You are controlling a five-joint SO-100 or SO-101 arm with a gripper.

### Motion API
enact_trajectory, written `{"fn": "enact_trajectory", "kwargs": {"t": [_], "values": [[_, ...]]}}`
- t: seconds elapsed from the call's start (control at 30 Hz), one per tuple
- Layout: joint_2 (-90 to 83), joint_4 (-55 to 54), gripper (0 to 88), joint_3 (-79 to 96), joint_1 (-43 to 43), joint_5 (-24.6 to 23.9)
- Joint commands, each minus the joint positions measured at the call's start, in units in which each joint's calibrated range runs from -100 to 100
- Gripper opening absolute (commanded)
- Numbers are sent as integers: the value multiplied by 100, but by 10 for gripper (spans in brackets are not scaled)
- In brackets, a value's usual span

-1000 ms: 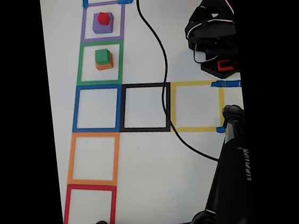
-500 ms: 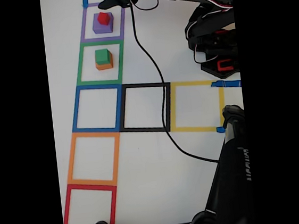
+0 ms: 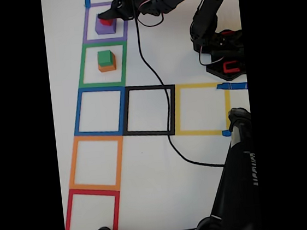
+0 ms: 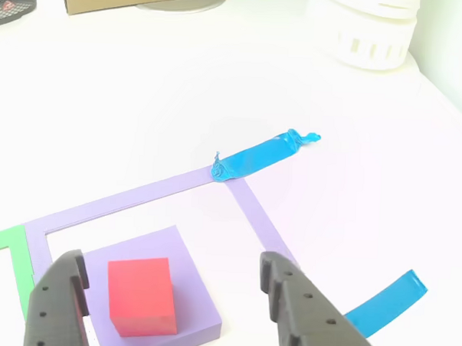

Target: Tower of hanoi

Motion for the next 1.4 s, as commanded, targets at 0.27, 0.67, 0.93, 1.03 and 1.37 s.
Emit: {"fn": "enact_trajectory", "kwargs": {"t": [0.27, 0.67, 0.93, 1.03, 1.37], "values": [[1064, -1367, 252, -58, -270, 0], [1557, -1723, 237, -177, -404, 0], [1525, -1715, 231, -258, -510, 0], [1525, -1707, 221, -277, -567, 0], [1581, -1699, 182, -267, -683, 0]]}}
